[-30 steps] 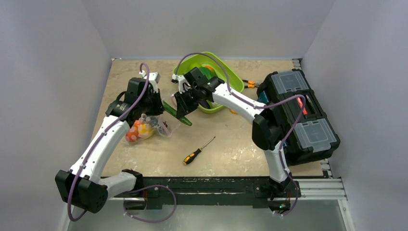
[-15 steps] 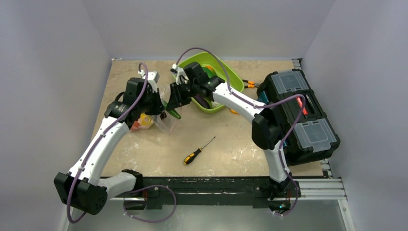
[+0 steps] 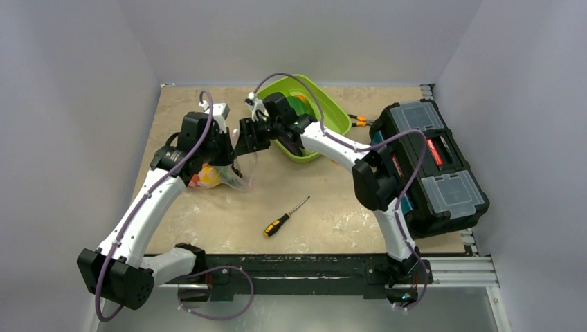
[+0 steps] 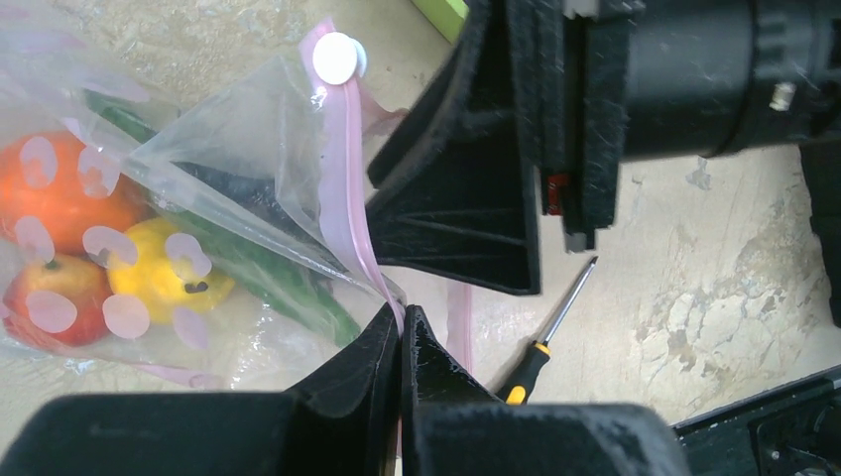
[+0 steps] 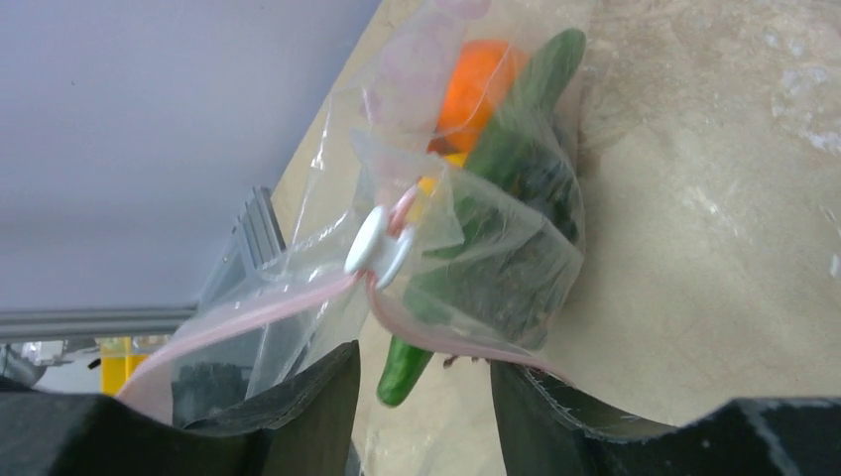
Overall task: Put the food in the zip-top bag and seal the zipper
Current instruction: Place the fake vegetable in the zipper food storage bag, then pick up the fake fruit from the bin.
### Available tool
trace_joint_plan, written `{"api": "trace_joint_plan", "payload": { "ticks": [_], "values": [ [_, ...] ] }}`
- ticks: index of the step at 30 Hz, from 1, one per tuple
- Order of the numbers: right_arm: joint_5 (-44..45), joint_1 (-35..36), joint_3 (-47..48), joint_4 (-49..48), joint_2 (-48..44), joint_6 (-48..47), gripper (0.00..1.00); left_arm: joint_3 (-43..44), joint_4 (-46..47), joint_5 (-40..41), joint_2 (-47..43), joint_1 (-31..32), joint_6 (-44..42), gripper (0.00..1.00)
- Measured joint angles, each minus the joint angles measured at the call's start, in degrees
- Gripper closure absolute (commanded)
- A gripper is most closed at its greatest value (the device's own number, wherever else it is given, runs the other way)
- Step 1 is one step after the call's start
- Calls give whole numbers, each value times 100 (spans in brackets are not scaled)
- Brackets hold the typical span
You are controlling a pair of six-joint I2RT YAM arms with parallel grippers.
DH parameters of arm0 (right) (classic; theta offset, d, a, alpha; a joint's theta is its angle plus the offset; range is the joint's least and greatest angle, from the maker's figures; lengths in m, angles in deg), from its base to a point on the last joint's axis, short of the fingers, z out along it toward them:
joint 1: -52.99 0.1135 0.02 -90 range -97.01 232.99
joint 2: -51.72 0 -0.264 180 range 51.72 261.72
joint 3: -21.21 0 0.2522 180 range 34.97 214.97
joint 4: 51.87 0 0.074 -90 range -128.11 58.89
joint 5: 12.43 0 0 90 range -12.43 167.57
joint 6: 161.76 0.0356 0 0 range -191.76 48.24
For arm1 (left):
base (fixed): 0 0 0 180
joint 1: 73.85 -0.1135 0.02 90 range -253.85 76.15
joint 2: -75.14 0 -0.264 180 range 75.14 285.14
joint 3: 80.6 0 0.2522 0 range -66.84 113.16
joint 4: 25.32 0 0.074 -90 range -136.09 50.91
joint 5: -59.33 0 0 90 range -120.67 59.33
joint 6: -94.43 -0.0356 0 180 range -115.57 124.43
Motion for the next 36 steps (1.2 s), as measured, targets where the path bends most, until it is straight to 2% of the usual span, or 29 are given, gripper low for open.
{"api": "trace_joint_plan", "payload": {
  "ticks": [11, 15, 19, 24, 32, 36],
  "values": [
    [787, -251, -1519, 81, -1792, -675, 48, 0, -22, 2, 0, 0, 0, 100],
    [756, -837, -2105, -177, -2380, -695, 48, 0, -22, -4, 0, 0, 2, 100],
    [964, -1519, -2404, -413, -2503, -625, 46, 0, -31, -37, 0, 0, 2, 100],
    [2081, -1928, -2326, -389, -2208, -660, 41, 0, -33, -48, 0, 0, 2, 100],
    [3768, -1950, -472, 195, -184, -1241, 40, 0, -35, -39, 0, 2, 0, 100],
    [4249, -2011, -55, 415, 417, -1547, 43, 0, -35, -37, 0, 2, 0, 100]
  ]
}}
